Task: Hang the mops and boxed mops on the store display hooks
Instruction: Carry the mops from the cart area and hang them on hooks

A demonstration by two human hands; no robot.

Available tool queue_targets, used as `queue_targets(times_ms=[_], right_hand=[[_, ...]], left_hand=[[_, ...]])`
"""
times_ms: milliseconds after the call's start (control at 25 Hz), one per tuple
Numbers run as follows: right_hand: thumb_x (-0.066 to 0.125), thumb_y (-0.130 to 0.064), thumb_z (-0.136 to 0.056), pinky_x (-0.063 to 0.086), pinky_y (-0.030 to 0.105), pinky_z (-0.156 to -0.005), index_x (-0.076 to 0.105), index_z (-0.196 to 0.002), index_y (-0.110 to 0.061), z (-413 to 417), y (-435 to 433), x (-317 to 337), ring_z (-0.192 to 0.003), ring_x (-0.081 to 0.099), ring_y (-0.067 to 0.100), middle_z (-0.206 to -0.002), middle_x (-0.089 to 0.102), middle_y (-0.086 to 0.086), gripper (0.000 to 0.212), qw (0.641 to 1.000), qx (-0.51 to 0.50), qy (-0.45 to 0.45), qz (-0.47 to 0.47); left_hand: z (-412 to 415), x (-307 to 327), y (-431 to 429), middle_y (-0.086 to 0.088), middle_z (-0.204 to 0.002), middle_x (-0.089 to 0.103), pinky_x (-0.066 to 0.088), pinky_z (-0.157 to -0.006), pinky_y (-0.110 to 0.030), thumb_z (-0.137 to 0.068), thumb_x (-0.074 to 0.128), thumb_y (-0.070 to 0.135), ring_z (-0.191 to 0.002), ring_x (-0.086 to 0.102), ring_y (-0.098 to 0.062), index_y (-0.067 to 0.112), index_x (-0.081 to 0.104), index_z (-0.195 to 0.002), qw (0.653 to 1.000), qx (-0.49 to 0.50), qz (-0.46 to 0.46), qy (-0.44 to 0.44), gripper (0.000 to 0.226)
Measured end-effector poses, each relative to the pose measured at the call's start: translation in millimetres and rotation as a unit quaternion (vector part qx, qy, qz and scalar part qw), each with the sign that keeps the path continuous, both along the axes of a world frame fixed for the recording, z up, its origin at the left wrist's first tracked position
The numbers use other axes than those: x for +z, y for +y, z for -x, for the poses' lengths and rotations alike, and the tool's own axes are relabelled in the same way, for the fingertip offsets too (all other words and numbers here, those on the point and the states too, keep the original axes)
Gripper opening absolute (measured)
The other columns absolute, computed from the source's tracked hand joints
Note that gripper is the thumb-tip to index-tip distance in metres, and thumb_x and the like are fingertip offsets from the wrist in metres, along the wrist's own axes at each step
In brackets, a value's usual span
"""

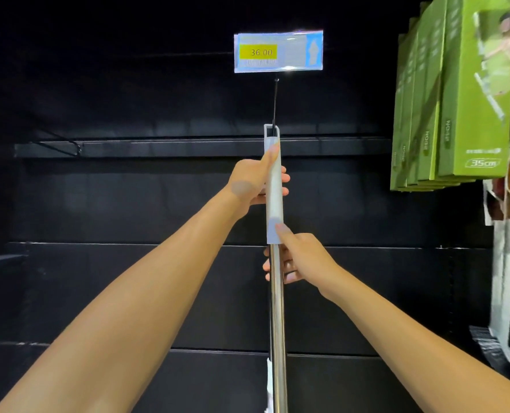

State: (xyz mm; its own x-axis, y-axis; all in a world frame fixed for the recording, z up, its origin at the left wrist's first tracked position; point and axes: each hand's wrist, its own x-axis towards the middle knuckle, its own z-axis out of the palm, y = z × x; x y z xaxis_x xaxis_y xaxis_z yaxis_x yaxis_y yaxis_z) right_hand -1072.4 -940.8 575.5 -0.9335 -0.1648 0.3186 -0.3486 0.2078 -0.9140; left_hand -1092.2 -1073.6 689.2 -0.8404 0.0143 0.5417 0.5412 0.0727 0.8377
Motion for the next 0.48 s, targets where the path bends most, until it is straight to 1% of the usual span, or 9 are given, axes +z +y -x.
queue_targets(times_ms=[120,200,320,400,480], right_hand=[[0.043,-0.059,-0.104,0.067,0.037,-0.076,0.068,-0.116,-0.005,22,-2,-1,-0.076,0.08,0.024,-0.091,0.081,0.013,0.061,1.0,-0.021,-0.008,-0.007],[0.043,-0.06,-0.104,0.067,0.039,-0.08,0.068,-0.115,-0.005,37,-3,-2,-0.078,0.08,0.024,-0.093,0.081,0.012,0.062,0.999,-0.034,-0.021,-0.006],[0.041,-0.061,-0.104,0.066,0.037,-0.079,0.07,-0.11,-0.007,55,-5,-3,-0.08,0.081,0.024,-0.091,0.081,0.011,0.061,0.998,-0.053,-0.035,-0.012],[0.04,-0.061,-0.104,0.066,0.034,-0.076,0.071,-0.108,-0.009,64,-6,-4,-0.082,0.081,0.023,-0.091,0.081,0.01,0.061,0.998,-0.06,-0.028,-0.016],[0.041,-0.06,-0.105,0.066,0.036,-0.079,0.071,-0.109,-0.01,72,-8,-6,-0.083,0.081,0.021,-0.093,0.081,0.01,0.059,0.997,-0.068,-0.02,-0.018]], left_hand=[[21,-2,1,-0.006,-0.097,0.081,0.065,-0.073,-0.035,-0.098,0.055,0.063,-0.078,0.079,-0.022,0.008,0.074,-0.11,1.0,0.003,0.017,0.002,0.059],[33,-3,2,-0.007,-0.096,0.081,0.064,-0.068,-0.032,-0.099,0.055,0.062,-0.079,0.08,-0.024,0.007,0.074,-0.108,1.0,0.012,0.024,-0.001,0.058],[47,-4,3,-0.012,-0.098,0.081,0.065,-0.064,-0.03,-0.1,0.055,0.058,-0.086,0.08,-0.03,0.005,0.073,-0.105,0.999,0.009,0.032,0.0,0.056],[54,-3,3,-0.012,-0.097,0.08,0.064,-0.062,-0.029,-0.101,0.055,0.057,-0.086,0.08,-0.03,0.007,0.072,-0.102,0.999,0.01,0.034,-0.003,0.053],[60,-3,1,-0.01,-0.097,0.08,0.063,-0.062,-0.03,-0.101,0.055,0.058,-0.085,0.08,-0.029,0.008,0.072,-0.103,0.999,0.007,0.036,-0.01,0.053]])
